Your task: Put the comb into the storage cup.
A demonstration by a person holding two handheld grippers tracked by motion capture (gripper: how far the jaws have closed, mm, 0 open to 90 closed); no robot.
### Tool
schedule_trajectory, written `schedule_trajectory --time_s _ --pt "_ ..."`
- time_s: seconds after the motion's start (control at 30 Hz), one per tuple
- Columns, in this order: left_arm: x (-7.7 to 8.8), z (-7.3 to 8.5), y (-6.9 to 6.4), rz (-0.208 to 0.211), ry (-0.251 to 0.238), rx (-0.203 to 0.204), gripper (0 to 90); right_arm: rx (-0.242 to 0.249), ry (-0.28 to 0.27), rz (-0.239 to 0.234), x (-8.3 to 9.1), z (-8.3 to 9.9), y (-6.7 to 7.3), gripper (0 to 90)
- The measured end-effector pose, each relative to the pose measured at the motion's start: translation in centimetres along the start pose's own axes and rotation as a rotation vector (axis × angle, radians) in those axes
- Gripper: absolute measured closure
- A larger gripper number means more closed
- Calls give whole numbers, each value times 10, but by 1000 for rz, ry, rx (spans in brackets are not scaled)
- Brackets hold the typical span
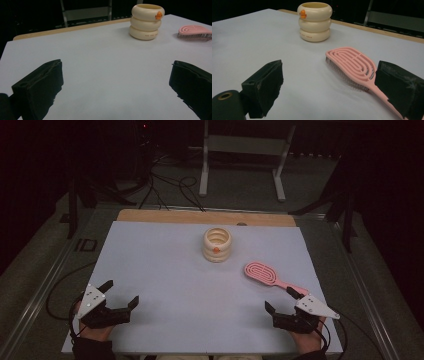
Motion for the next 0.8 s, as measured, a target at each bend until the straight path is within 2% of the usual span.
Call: schedule_trajectory --time_s 0.53,0.8 --pt "0 0 0 -18 -4 -6 3 -1 -8 -19 0 -6 3 80" --pt "-2 1 -1 -15 2 -8 3 2 8 -26 -3 -7 2 80"
Point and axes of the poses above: each handheld gripper's, and its own axes: x roughly backward along the jaws, z roughly out of its underside, y roughly to its left, the point moved 4 cm from there along -x, roughly forward along the jaws, and after that the axes turned 12 degrees about z, right-handed, at the moved point
